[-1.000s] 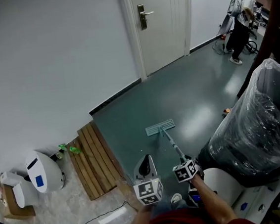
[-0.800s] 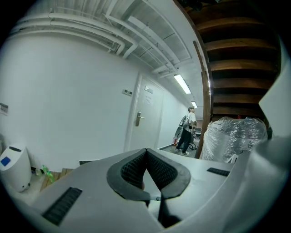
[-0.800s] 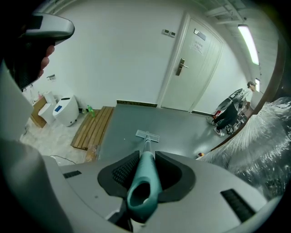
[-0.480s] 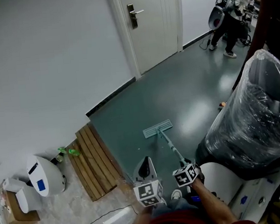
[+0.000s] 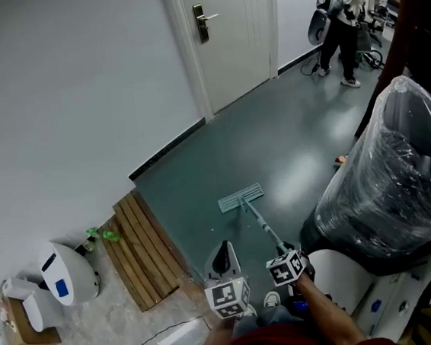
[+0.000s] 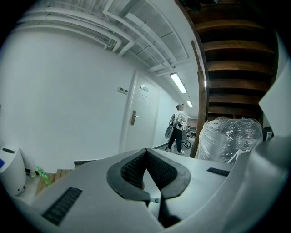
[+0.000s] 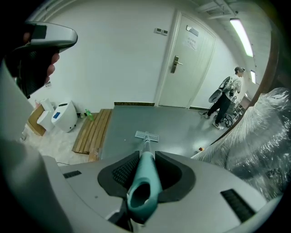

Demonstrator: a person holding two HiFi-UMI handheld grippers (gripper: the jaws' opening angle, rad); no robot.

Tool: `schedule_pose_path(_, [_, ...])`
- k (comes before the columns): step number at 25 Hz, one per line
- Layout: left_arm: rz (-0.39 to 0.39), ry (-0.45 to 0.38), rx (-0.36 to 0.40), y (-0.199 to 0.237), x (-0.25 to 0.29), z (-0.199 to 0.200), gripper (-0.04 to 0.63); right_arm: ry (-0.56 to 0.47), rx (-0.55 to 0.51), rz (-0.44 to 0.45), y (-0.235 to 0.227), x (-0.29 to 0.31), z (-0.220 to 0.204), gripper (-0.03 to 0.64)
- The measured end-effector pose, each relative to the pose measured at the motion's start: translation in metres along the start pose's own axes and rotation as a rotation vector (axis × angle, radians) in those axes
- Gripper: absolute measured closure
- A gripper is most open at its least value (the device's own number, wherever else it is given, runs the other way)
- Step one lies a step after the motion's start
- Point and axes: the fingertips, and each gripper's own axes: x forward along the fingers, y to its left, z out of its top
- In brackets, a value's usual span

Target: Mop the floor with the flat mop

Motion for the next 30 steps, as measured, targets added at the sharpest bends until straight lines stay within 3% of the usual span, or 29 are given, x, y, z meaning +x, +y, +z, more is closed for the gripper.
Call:
schedule_pose_path(9, [0.006, 0.010, 0.007, -0.004, 0.011, -0.002, 0.581, -0.007, 0.007, 0.006, -0.008, 0.008, 0.007, 0.500])
schedule_pose_path(20, [0.071, 0.003, 0.016, 0.004, 0.033, 0.005, 0.581, -0.013, -0.031, 0.013, -0.024, 0.031, 0.027, 0.500])
schedule_pose_path(30, [0.043, 0.006, 0.004, 0.032, 0.081, 0.019, 0.581, -0.008, -0.022, 0.002, -0.021, 0.060, 0.072, 0.500])
